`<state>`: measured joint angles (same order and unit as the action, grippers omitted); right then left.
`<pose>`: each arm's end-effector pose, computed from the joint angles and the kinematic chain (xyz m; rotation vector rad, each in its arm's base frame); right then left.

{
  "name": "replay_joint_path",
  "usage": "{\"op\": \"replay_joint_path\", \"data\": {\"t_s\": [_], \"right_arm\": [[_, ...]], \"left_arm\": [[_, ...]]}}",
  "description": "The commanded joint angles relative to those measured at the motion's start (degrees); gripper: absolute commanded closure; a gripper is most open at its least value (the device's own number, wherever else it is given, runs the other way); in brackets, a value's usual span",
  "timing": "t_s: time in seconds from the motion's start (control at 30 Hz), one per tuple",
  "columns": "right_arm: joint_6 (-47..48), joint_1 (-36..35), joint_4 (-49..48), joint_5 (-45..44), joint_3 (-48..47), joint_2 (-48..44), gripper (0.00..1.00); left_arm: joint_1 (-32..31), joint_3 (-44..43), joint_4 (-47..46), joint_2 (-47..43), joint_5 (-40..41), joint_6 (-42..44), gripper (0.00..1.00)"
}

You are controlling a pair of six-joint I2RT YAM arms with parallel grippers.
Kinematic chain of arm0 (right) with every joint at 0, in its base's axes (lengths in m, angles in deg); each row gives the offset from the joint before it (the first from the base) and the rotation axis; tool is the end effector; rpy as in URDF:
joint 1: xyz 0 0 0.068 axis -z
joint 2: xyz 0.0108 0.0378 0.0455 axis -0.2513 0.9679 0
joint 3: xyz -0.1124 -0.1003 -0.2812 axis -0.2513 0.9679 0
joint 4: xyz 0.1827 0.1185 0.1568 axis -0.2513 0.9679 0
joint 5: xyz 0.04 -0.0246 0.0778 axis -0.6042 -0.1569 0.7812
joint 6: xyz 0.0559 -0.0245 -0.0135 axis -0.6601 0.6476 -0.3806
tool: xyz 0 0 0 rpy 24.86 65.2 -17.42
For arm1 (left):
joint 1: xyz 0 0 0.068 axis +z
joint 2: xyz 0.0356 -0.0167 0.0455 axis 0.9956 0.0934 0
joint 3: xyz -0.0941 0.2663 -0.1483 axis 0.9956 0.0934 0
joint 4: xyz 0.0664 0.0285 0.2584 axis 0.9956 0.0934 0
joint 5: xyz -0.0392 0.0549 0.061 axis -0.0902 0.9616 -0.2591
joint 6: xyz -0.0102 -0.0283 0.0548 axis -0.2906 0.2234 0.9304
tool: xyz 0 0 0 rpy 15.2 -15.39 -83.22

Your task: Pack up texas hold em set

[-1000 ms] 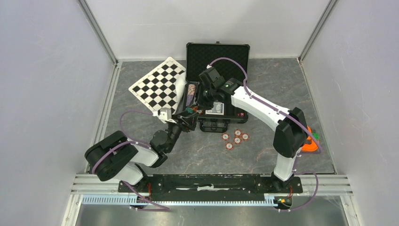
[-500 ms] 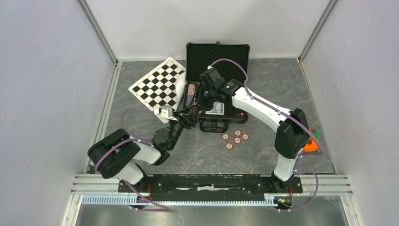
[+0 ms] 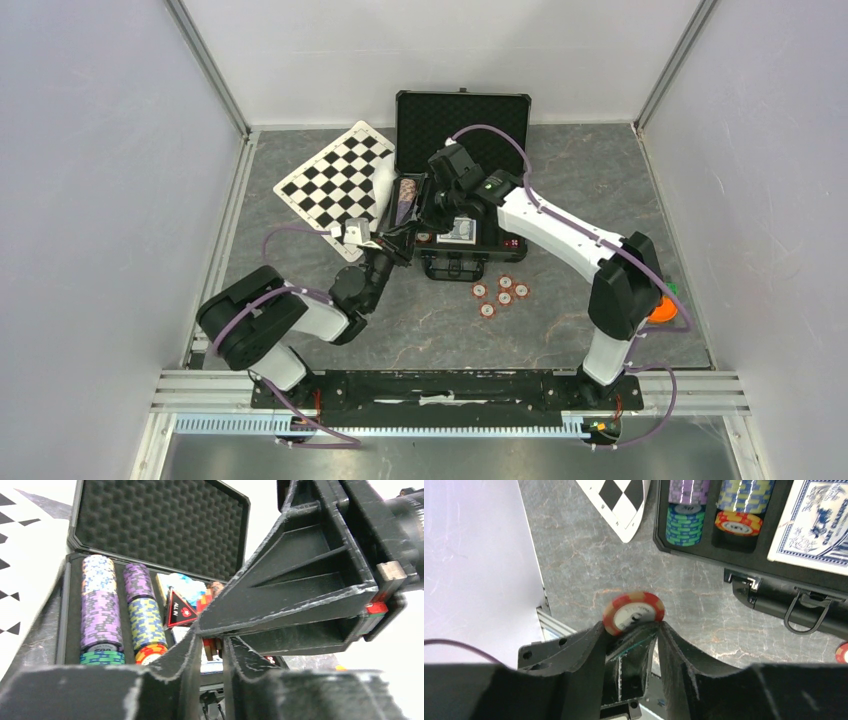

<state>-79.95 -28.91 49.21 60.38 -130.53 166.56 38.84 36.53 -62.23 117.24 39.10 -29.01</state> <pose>0.3058 0.2988 0.3354 0.2727 2.6033 0.9234 0.1963 -0.1746 0.2304 -0.1388 1.3944 -0.8003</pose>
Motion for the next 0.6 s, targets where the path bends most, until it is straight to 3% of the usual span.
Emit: {"op": "replay_joint_path", "data": {"t_s": [0.0,0.07,0.27,0.3,0.33,0.37,0.4,0.47,0.57], "right_arm": [[-1.08,-0.48,-2.08,1.59,0.96,-3.02,1.0],[-1.44,-0.46,-2.68,1.63,1.63,-3.29,1.0],[-1.64,-0.4,-3.1,1.12,2.42,-3.69,0.98],[-1.59,-0.35,-3.0,0.79,2.29,-3.77,0.92],[-1.53,-0.24,-3.01,0.29,2.35,-3.96,0.81],[-1.27,-0.01,-3.09,-0.23,2.54,-4.26,0.63],[-1.01,0.19,-3.25,-0.85,2.7,-4.72,0.54],[-0.96,0.73,-3.4,-2.26,3.41,-5.88,0.42],[-0.07,2.66,-3.89,-2.5,4.88,-7.51,0.32]], "left_arm": [[0.45,-2.29,-3.43,1.02,3.34,-0.1,0.86],[0.53,-2.69,-3.42,1.26,3.2,0.69,0.98],[0.63,-2.69,-3.41,0.98,2.07,2.92,0.98],[0.63,-2.54,-3.41,0.98,2.06,2.98,0.98],[0.71,-2.37,-3.41,1.02,2.12,2.99,0.98],[0.71,-2.19,-3.41,1.09,1.91,3.03,0.98],[0.71,-1.94,-3.41,1.05,1.67,3.15,0.98],[0.76,-1.47,-3.43,1.05,0.76,3.69,0.98],[1.33,-0.29,-3.4,0.49,-1.82,4.5,0.98]]}}
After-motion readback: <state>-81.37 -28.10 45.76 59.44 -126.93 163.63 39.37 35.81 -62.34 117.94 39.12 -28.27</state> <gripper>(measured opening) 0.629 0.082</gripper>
